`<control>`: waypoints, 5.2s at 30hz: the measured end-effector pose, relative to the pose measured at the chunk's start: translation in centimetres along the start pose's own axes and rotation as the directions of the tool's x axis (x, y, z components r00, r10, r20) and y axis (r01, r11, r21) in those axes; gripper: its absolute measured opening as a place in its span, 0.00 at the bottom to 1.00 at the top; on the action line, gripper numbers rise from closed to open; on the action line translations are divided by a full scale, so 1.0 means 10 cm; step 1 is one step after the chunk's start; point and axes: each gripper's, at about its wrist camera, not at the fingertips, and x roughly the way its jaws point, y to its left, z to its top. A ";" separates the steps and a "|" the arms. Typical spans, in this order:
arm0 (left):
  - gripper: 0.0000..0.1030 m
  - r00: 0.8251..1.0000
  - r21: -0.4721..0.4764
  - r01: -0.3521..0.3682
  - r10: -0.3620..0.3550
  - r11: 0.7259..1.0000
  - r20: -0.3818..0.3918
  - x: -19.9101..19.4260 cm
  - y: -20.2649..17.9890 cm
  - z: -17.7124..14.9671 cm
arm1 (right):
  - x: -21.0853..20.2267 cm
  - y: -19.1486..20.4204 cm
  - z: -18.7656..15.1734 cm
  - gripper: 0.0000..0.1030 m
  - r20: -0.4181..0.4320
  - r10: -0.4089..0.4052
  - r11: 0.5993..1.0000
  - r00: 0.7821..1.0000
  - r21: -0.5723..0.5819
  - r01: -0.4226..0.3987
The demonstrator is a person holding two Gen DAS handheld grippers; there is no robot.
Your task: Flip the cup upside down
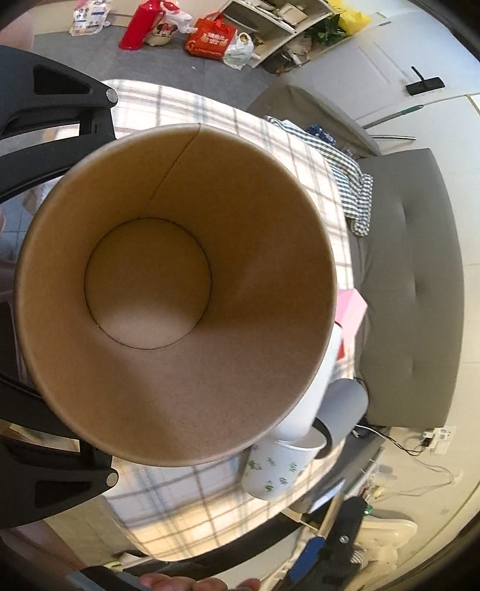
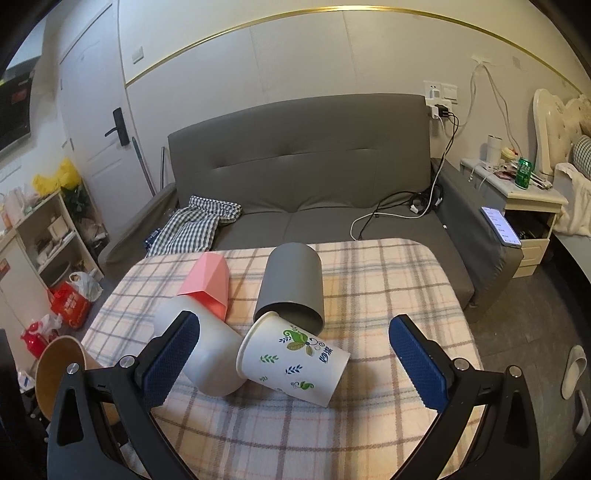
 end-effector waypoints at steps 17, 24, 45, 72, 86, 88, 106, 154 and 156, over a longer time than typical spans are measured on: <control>0.79 0.990 0.008 0.011 -0.010 1.000 -0.143 -0.10 0.10 -0.02 | -0.05 0.05 -0.02 1.00 -0.007 0.007 1.000 1.000 -0.007 -0.007; 0.79 0.995 -0.015 0.006 -0.008 1.000 -0.099 -0.13 0.14 0.10 | -0.09 0.03 0.01 1.00 -0.004 0.019 1.000 1.000 -0.002 -0.019; 0.83 0.994 -0.067 0.090 -0.086 0.994 0.061 -0.35 0.26 -0.06 | -0.18 0.12 -0.19 1.00 -0.016 -0.030 0.998 0.999 -0.056 0.029; 0.88 0.952 -0.169 -0.008 0.059 0.986 0.299 -0.56 1.69 -0.33 | 0.34 2.15 -1.14 0.88 -0.133 0.027 0.979 0.991 -0.199 -0.053; 0.88 0.966 -0.240 0.059 0.005 0.969 0.258 -0.46 1.79 -0.26 | 0.20 2.10 -0.70 0.73 -0.074 0.049 0.977 0.996 -0.202 -0.064; 0.88 0.968 -0.236 0.049 0.011 0.971 0.249 -0.43 1.76 -0.24 | 0.21 2.08 -0.61 0.73 -0.099 0.058 0.978 0.993 -0.196 -0.076; 0.88 0.981 -0.239 0.027 0.020 0.971 0.194 -0.25 1.69 -0.11 | 0.51 2.19 -0.42 0.73 -0.368 0.024 0.948 0.929 -0.286 -0.138; 0.97 0.913 -0.152 -0.035 0.093 0.988 0.398 -0.50 0.64 0.06 | -0.19 0.80 -0.44 1.00 0.068 0.021 0.985 0.997 -0.174 -0.009; 0.97 0.914 -0.147 -0.037 0.093 0.988 0.395 -0.49 0.62 0.06 | -0.18 0.79 -0.45 1.00 0.070 0.019 0.985 0.997 -0.175 -0.007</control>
